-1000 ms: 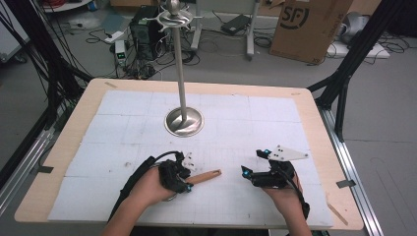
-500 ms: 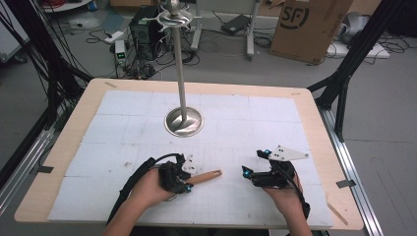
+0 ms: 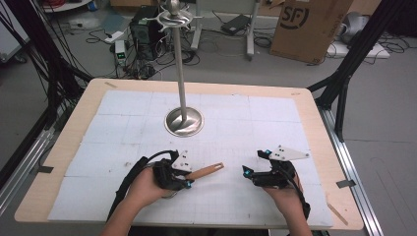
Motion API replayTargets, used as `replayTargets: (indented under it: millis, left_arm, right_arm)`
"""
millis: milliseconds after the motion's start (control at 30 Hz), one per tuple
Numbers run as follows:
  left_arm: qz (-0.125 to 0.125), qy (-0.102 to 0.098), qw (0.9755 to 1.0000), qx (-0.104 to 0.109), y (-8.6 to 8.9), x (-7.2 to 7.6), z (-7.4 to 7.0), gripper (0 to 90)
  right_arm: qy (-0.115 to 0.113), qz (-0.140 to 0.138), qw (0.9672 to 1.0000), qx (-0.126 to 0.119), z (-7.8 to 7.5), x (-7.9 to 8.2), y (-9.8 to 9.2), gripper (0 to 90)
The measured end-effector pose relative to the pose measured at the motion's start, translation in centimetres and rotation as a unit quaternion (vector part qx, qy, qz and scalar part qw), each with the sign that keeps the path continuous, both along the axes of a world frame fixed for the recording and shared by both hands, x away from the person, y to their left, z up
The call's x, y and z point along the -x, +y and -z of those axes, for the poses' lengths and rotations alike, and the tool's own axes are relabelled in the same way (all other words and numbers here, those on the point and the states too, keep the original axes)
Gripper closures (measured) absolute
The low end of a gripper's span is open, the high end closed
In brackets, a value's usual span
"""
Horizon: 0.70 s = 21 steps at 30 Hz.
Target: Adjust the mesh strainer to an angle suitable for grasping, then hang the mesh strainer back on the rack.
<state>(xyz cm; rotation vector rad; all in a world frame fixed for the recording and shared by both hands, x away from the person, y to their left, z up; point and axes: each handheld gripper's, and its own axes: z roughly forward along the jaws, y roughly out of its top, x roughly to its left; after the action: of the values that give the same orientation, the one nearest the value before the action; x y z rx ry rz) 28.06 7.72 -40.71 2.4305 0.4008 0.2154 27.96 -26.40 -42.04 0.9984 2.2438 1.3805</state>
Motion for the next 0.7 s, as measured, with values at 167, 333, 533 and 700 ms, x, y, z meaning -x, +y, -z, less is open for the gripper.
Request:
replayTargets:
  millis: [167,333,533,700]
  left_arm:
    - [-0.001,0.000,0.9999,0.013,0.4,-0.1,-0.2,68.8]
    - [-0.009,-0.006,0.9995,0.029,1.2,0.1,-0.5,68.8]
    - [-0.025,-0.014,0.9979,0.058,2.3,-0.1,-0.9,68.8]
    - [-0.025,-0.015,0.9949,0.097,3.1,-0.2,-1.8,68.8]
  right_arm:
    - [-0.002,0.001,1.0000,-0.002,0.0,-0.2,0.0,16.2]
    - [-0.004,-0.001,1.0000,-0.001,-0.1,-0.4,0.2,16.2]
    - [-0.001,0.002,1.0000,-0.001,-0.1,-0.4,0.1,16.2]
    - [-0.003,0.000,1.0000,0.000,-0.1,-0.4,0.1,16.2]
